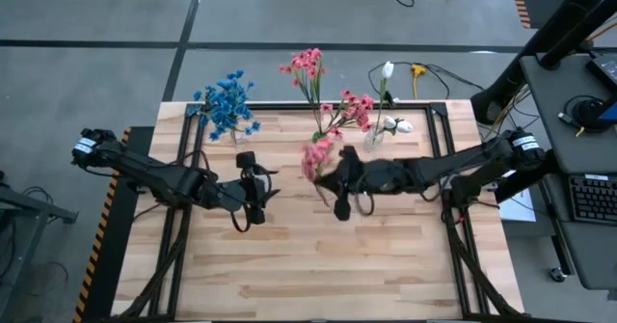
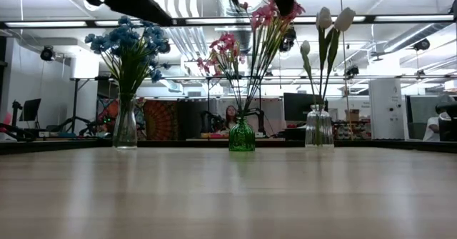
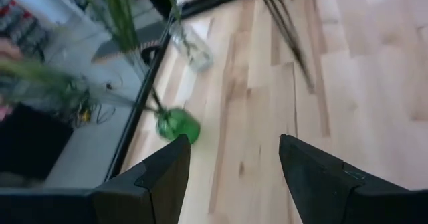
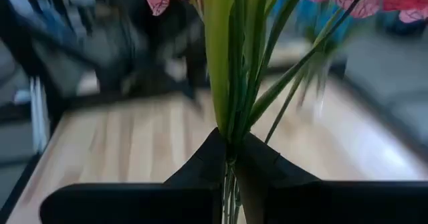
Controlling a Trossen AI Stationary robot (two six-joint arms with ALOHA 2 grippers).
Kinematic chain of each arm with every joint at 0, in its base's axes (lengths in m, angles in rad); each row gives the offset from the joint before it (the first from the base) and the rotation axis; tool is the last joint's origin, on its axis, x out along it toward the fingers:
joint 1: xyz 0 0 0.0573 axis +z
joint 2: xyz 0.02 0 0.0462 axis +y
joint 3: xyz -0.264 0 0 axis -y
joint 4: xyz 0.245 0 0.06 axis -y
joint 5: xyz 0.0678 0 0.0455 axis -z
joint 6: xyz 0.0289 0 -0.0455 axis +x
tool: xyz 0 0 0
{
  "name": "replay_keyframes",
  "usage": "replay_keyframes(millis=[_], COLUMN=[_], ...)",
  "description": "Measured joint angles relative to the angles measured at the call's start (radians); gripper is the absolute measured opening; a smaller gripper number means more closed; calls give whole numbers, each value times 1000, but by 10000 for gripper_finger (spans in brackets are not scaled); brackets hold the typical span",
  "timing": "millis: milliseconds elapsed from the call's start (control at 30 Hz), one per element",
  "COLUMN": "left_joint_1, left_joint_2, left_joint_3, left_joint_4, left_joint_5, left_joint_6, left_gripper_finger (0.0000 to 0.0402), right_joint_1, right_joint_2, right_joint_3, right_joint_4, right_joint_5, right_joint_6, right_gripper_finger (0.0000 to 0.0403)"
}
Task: Sort flowers into vase by color
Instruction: Put the right pink flower into the green vase
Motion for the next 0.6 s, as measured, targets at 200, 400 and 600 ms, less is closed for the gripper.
replay_keyframes(millis=[200,400,600], left_joint_1=[0,0,0], left_joint_2=[-56,-76,-69], left_joint_3=[-1,-2,-2], left_joint_4=[-204,-280,-280], left_joint_5=[-6,-16,-16], left_joint_6=[-174,-254,-255], left_gripper_finger=[212,212,212], right_joint_1=[-85,-194,-327], right_joint_2=[2,2,2], right_joint_3=[-51,-37,-35], right_joint_4=[354,424,418], right_joint_5=[37,186,155], right_joint_6=[-206,-301,-216], right_gripper_finger=[18,18,18])
